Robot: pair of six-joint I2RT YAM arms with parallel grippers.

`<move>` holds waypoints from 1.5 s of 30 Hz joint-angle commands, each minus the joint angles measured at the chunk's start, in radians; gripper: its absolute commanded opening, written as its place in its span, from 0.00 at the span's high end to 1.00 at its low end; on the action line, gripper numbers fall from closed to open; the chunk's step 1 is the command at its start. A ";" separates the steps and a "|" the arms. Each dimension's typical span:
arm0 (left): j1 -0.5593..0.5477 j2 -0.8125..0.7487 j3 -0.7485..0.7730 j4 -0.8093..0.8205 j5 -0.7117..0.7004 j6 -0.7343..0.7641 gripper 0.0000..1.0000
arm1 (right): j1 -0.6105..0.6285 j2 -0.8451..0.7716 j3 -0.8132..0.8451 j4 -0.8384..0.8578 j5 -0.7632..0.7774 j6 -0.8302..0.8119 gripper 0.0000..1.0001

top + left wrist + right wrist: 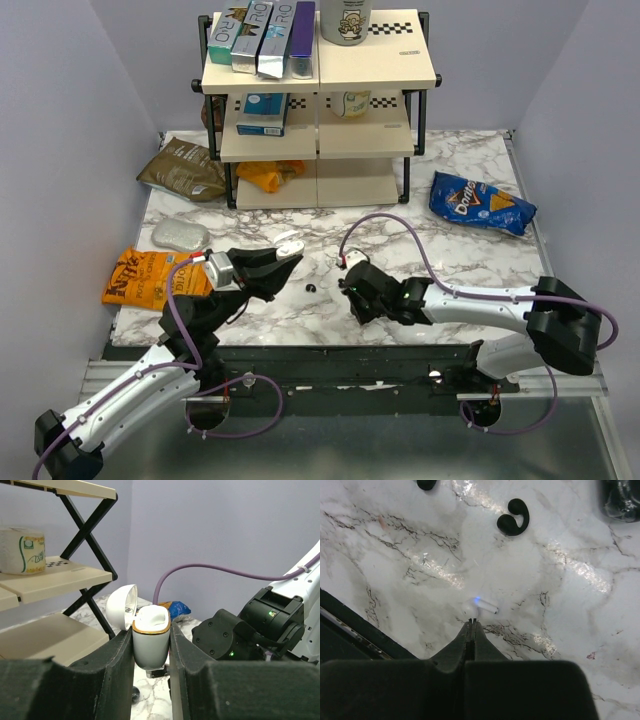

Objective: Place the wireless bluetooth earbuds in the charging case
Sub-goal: Pick up the earbud from the center of the board.

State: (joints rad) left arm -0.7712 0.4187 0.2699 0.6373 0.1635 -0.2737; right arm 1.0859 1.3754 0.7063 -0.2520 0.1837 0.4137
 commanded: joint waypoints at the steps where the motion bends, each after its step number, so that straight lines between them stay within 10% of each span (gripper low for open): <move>1: -0.010 -0.008 0.006 -0.016 -0.030 0.014 1.00 | -0.004 0.053 -0.001 0.034 -0.062 0.005 0.99; 45: -0.036 -0.011 0.011 -0.054 -0.068 0.045 1.00 | -0.024 0.225 0.174 0.071 -0.012 -0.038 0.99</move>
State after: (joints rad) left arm -0.8009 0.4225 0.2699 0.5884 0.1192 -0.2459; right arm 1.0710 1.6093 0.8520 -0.2016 0.1482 0.3981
